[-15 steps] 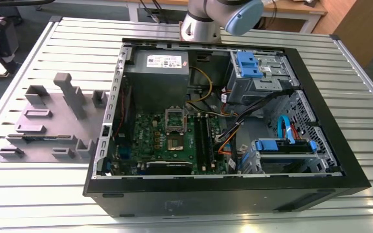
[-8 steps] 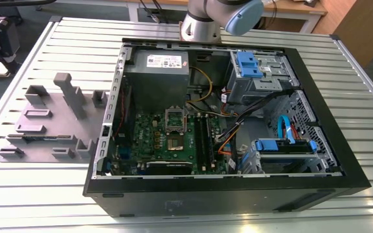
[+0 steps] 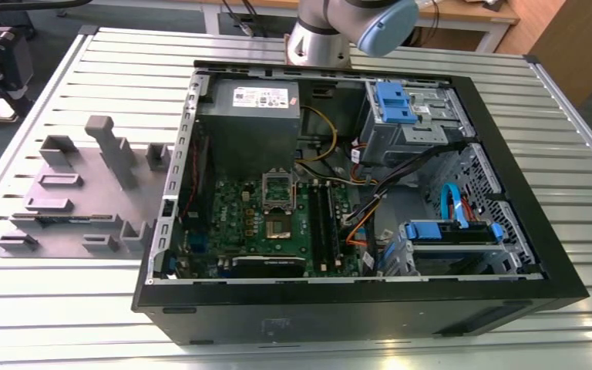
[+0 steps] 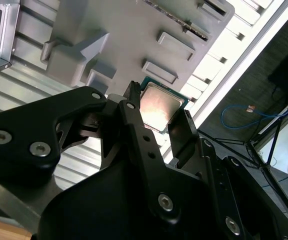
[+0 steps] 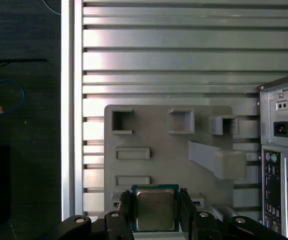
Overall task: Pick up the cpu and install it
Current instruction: 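Pick up the cpu and move it towards the insertion slot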
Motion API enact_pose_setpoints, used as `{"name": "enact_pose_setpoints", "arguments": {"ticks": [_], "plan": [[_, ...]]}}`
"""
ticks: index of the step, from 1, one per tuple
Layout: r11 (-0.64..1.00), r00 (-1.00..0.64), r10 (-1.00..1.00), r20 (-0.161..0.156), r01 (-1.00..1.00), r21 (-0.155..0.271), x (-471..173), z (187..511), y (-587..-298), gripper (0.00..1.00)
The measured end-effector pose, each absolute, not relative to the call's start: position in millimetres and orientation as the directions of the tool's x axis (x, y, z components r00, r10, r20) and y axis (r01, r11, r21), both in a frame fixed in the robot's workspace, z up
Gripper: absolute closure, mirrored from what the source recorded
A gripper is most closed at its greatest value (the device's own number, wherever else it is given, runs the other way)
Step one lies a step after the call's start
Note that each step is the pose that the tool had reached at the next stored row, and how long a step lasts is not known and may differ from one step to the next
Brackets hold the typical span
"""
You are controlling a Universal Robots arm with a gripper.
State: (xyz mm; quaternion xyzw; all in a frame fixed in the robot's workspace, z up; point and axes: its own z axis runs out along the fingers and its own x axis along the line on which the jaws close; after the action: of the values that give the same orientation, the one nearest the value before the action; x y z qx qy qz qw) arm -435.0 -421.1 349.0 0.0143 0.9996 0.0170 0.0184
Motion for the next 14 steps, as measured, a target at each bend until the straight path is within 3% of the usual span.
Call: {"name": "enact_pose_setpoints", "arguments": {"ticks": [14], "plan": [[0.999,-0.999,0.029,-0.036,0.028,0.035,-426.9,348.9,-420.9,0.53]]}}
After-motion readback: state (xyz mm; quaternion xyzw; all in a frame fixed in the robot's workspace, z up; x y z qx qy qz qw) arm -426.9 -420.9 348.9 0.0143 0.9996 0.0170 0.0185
